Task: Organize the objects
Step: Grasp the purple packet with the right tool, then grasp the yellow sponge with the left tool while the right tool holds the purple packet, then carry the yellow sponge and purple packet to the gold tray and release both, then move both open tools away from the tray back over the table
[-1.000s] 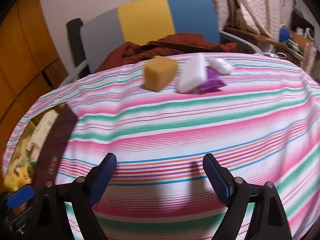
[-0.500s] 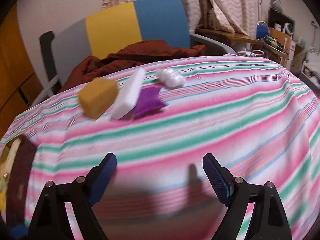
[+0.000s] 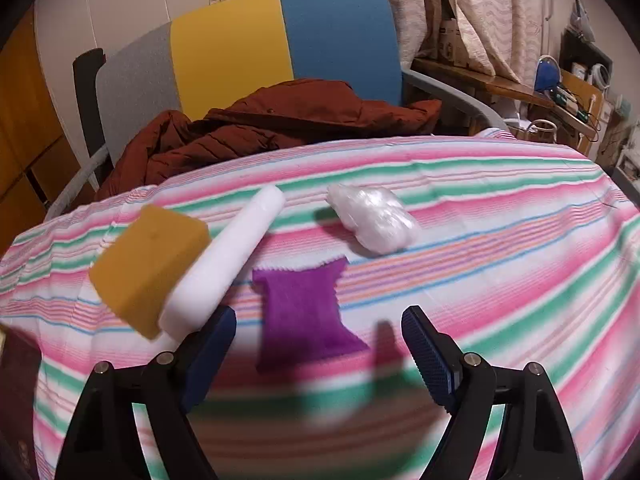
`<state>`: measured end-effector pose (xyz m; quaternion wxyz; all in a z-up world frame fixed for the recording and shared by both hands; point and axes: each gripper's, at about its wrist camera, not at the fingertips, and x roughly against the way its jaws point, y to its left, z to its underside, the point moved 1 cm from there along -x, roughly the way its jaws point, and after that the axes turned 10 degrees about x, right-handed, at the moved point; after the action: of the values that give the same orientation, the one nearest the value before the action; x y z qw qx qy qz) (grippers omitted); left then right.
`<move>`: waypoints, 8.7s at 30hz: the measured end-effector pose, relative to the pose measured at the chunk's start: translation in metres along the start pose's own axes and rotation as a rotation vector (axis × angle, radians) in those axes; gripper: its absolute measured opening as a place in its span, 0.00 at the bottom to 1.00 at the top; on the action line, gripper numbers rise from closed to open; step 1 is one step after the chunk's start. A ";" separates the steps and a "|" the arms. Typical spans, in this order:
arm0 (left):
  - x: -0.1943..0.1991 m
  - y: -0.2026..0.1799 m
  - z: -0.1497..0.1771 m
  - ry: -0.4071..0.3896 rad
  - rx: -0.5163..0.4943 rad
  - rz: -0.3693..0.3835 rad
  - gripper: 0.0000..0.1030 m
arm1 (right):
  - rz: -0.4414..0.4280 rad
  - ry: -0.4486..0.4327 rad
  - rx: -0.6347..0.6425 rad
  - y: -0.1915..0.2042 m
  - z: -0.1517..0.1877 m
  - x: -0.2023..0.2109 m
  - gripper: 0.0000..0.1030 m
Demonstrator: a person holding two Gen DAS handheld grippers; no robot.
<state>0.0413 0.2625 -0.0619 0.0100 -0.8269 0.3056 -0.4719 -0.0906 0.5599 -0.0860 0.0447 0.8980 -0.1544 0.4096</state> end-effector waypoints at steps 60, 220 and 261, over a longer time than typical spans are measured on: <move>-0.142 -0.020 -0.155 -0.217 -0.122 -0.190 0.38 | 0.099 -0.050 -0.024 -0.025 0.044 0.023 0.37; 0.137 0.184 -0.014 -0.232 0.192 -0.206 0.57 | -0.457 -0.143 -0.018 0.188 0.113 0.155 0.83; -0.029 -0.007 -0.072 0.041 0.068 0.052 0.58 | 0.144 -0.074 -0.099 -0.048 0.071 0.065 0.85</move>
<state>-0.0219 0.3025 -0.0421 0.0442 -0.8081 0.3107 -0.4985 0.0158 0.5751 -0.0814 0.0540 0.8957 -0.2403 0.3703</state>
